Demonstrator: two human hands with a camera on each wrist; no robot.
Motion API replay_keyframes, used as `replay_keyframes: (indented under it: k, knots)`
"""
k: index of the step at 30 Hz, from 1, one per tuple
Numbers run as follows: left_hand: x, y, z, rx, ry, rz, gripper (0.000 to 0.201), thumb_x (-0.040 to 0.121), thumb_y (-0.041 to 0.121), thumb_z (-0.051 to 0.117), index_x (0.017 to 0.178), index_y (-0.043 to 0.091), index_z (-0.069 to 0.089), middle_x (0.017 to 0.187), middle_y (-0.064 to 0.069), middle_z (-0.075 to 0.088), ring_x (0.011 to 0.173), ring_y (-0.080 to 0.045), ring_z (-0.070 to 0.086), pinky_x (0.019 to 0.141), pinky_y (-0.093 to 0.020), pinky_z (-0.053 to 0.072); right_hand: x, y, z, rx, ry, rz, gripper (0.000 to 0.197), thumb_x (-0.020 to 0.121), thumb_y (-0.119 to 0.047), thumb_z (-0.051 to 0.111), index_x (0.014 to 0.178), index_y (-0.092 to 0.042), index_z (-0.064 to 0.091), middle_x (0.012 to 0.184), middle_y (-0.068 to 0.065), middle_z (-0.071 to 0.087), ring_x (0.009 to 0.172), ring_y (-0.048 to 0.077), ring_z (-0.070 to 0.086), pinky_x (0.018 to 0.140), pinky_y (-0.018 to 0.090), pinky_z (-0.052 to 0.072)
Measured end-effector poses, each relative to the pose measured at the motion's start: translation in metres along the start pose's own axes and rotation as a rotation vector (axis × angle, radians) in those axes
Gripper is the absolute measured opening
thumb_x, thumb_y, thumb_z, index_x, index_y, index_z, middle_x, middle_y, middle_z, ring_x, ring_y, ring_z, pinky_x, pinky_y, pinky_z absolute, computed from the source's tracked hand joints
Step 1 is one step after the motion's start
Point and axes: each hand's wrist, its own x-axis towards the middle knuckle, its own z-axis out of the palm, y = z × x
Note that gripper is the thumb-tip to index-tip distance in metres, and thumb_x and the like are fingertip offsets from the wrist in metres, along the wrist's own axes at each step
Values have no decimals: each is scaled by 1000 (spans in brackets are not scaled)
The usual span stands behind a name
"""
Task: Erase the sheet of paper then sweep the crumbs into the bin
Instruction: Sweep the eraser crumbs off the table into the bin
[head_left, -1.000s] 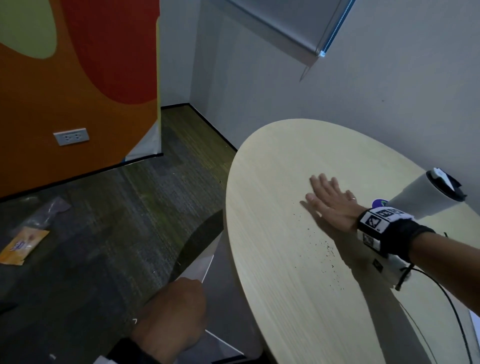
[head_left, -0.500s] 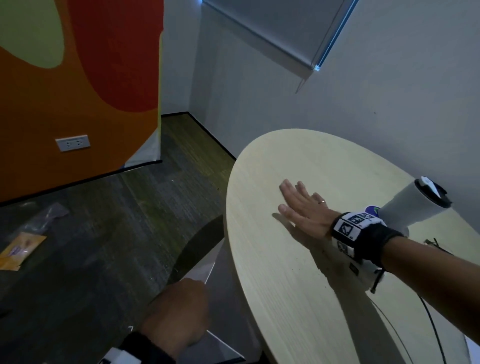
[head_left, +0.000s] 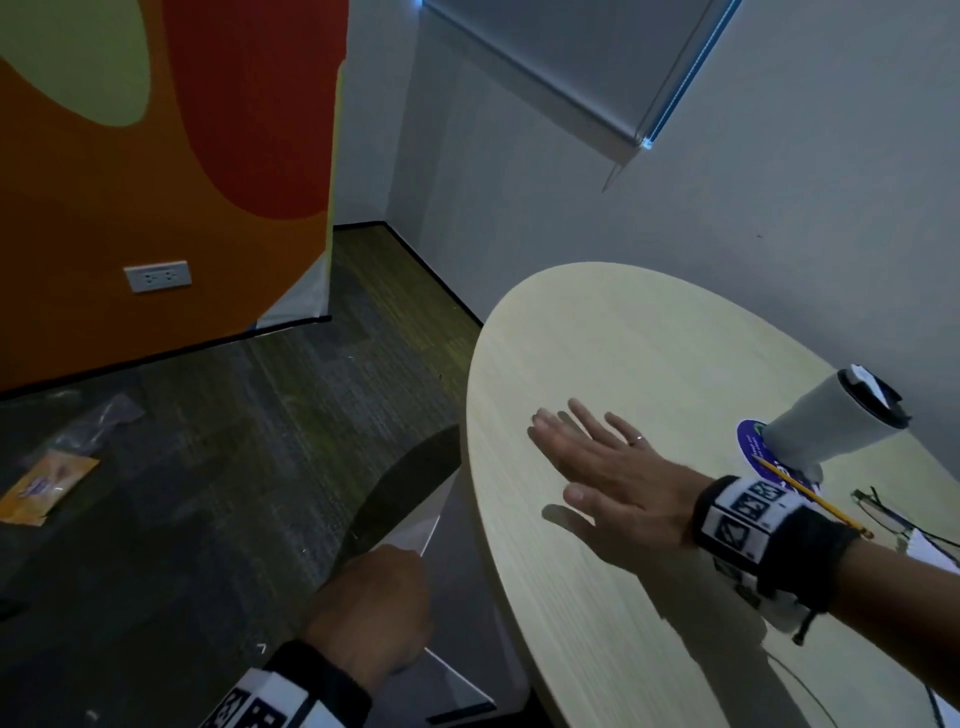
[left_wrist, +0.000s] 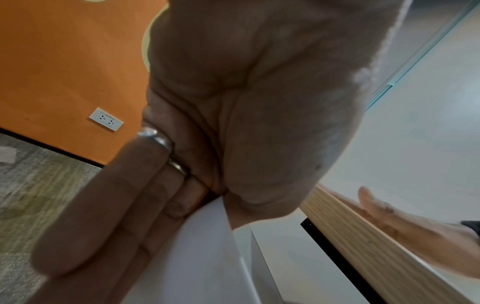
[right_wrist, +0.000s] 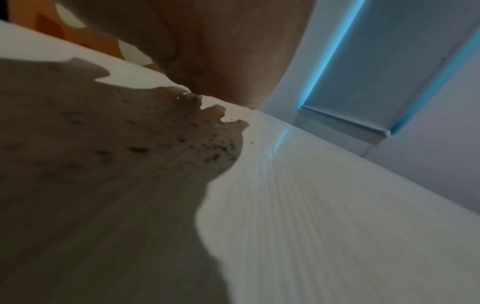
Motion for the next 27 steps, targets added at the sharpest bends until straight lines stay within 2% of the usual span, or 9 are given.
replay_keyframes:
  k: [3,6,9,12,16,18,21,24,27]
  knots:
    - [0,1,-1,28,-29,7,25,104,14,52,126,7,63,136,-9,61,123,-24,62,80,-23,40,-17,15,7,120,91,206,104,76,-97,-14,164,-43,-20,168,-25,-31,154,3,-37,131,47,-14]
    - [1,3,-3,37,-31,2,25,103,13,52,124,5,64,134,-11,64,121,-25,64,84,-26,46,-32,31,19,150,36,437,120,65,-103,-17,165,-35,-24,166,-19,-37,157,12,-34,131,53,-11]
    - [1,3,0,45,-28,7,26,105,17,51,125,7,64,133,-10,65,119,-23,65,83,-25,46,-46,15,30,111,-26,329,115,71,-100,-16,163,-32,-29,165,-16,-41,155,13,-38,130,51,-14]
    - [-1,3,1,48,-6,9,26,106,20,49,124,9,65,131,-7,65,117,-22,65,79,-24,43,-58,-8,33,41,-57,122,102,82,-94,-12,164,-35,-26,167,-21,-38,153,4,-40,125,39,-23]
    - [-3,6,0,54,-17,-12,27,105,18,48,124,8,64,133,-9,64,116,-23,65,78,-26,42,-64,14,33,121,83,337,104,77,-96,-13,165,-40,-23,165,-28,-35,153,5,-40,131,48,-14]
    - [-5,8,-3,47,-28,-13,26,104,15,48,122,7,65,129,-9,66,104,-22,68,71,-23,43,-68,19,36,121,66,438,108,76,-98,-13,165,-38,-24,168,-23,-34,154,10,-38,131,52,-13]
    - [-2,9,-4,32,-68,-47,23,103,9,48,113,6,68,93,-5,64,64,-13,55,46,-18,36,-77,-5,49,95,9,320,104,82,-96,-7,163,-35,-28,167,-18,-37,154,9,-40,127,45,-18]
    - [2,6,-4,34,-68,-60,19,101,13,48,103,9,67,104,-9,68,82,-19,67,59,-20,43,-84,-24,49,123,0,214,100,82,-94,-10,164,-39,-26,167,-23,-36,152,2,-40,126,41,-21]
    - [3,4,-4,18,-65,-74,25,101,14,48,117,7,66,127,-13,68,112,-26,68,76,-26,44,-90,-6,48,186,94,380,106,77,-97,-11,164,-37,-26,168,-21,-36,153,5,-39,129,46,-17]
